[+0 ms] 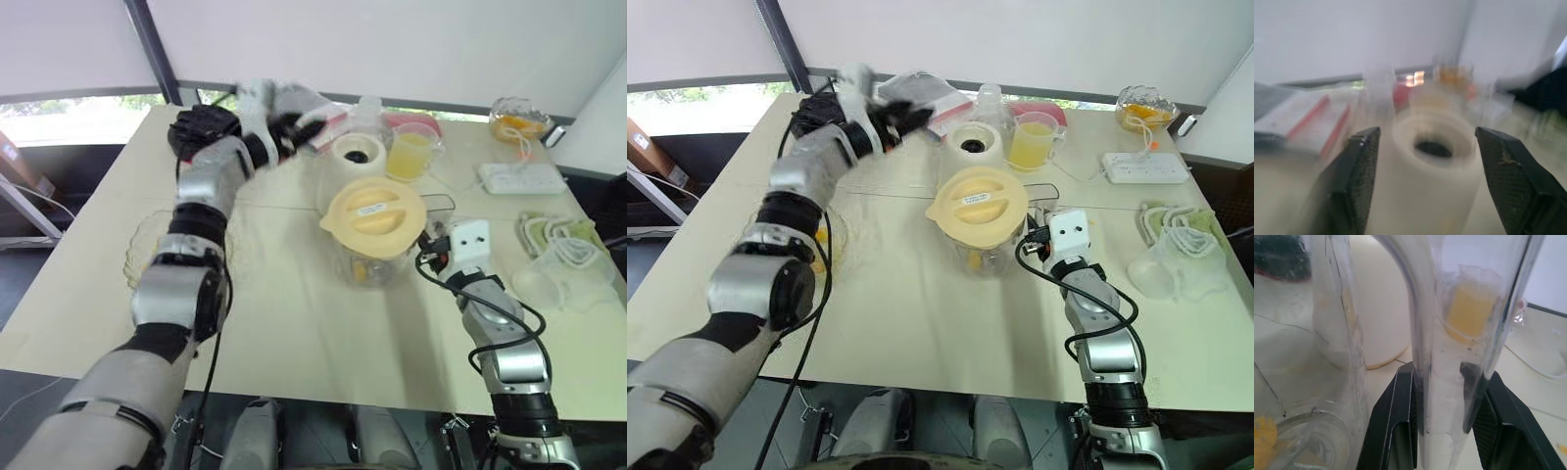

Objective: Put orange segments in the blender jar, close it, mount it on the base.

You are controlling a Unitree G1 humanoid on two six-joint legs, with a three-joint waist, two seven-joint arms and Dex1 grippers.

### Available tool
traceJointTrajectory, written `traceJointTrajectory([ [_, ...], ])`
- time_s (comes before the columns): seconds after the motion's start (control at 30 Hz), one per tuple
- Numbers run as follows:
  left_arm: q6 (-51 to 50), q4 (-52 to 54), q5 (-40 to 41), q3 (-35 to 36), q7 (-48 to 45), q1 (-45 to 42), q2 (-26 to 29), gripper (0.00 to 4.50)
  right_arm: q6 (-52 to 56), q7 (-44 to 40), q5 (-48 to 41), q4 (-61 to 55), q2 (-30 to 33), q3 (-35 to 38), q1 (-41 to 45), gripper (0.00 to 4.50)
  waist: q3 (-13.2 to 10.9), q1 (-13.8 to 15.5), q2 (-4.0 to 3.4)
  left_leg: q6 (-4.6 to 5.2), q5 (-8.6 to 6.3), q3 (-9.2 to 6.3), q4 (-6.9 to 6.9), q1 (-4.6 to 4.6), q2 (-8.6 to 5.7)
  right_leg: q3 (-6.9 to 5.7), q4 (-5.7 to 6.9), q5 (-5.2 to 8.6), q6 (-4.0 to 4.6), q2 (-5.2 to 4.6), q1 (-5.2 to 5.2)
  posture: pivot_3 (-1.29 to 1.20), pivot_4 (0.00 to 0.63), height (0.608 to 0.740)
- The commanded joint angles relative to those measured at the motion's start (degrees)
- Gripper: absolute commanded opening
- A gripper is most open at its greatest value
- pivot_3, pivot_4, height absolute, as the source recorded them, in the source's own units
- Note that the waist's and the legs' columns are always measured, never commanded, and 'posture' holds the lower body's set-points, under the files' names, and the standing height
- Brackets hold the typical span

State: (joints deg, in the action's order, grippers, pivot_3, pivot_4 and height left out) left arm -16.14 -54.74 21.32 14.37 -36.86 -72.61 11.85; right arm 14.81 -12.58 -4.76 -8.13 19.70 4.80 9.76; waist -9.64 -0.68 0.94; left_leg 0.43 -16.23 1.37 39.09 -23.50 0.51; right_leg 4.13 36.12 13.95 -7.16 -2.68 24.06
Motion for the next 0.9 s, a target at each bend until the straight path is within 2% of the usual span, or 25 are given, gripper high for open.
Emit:
traceJointTrajectory([
  [0.03,-0.16,-0.29,6.48,7.8,7.2,-1.95,-1.02,3.2,0.88,-0.59,0.04,0.79,1.77,2.19,-0.1,0.98,0.01,-0.03,-0.01,0.0,0.0,0.01,-0.01,0.0,-0.04,0.0,-0.02,0.0,-0.01,-0.02,0.0,0.0,0.15,0.74],
  [0.13,5.7,1.2,3.78,7.87,14.33,0.78,-2.62,3.2,1.68,-0.19,-1.55,-0.17,2.23,4.79,0.36,0.98,0.01,0.18,-0.01,0.0,0.0,-0.01,-0.02,0.01,-0.07,0.0,-0.01,0.0,-0.02,-0.05,-0.03,0.0,0.15,0.74],
  [0.23,12.4,3.76,-4.69,1.38,19.2,6.04,-3.35,3.2,3.48,0.78,-3.97,-2.04,2.01,8.18,0.86,0.98,0.01,0.17,-0.01,-0.03,0.02,0.01,-0.02,0.02,-0.08,0.01,0.0,-0.03,-0.04,-0.05,-0.03,0.0,0.15,0.74],
  [0.47,14.18,13.36,-10.03,-6.01,18.47,16.56,-5.93,3.2,10.58,2.51,-12.03,-7.11,3.04,17.57,5.59,0.98,-0.04,-0.06,-0.04,-0.07,0.04,0.04,-0.07,-0.02,-0.09,0.03,0.01,-0.05,-0.04,-0.05,0.06,0.0,0.15,0.74],
  [0.7,13.63,24.6,-11.6,-11.84,14.46,25.5,-6.98,3.2,18.28,4.24,-18.81,-6.18,7.57,22.83,20.27,0.98,-0.09,-0.31,-0.18,-0.07,0.04,0.13,-0.09,-0.01,0.0,0.11,0.12,-0.11,0.03,0.06,0.21,0.0,0.15,0.74],
  [0.9,13.91,28.66,-12.48,-13.06,15.94,29.43,-7.86,3.2,19.65,4.59,-20.35,3.39,9.77,20.81,37.78,0.98,-0.1,-0.24,-0.18,-0.07,0.04,0.17,-0.09,-0.02,-0.01,0.13,0.1,-0.11,0.04,0.01,0.22,0.0,0.15,0.74],
])
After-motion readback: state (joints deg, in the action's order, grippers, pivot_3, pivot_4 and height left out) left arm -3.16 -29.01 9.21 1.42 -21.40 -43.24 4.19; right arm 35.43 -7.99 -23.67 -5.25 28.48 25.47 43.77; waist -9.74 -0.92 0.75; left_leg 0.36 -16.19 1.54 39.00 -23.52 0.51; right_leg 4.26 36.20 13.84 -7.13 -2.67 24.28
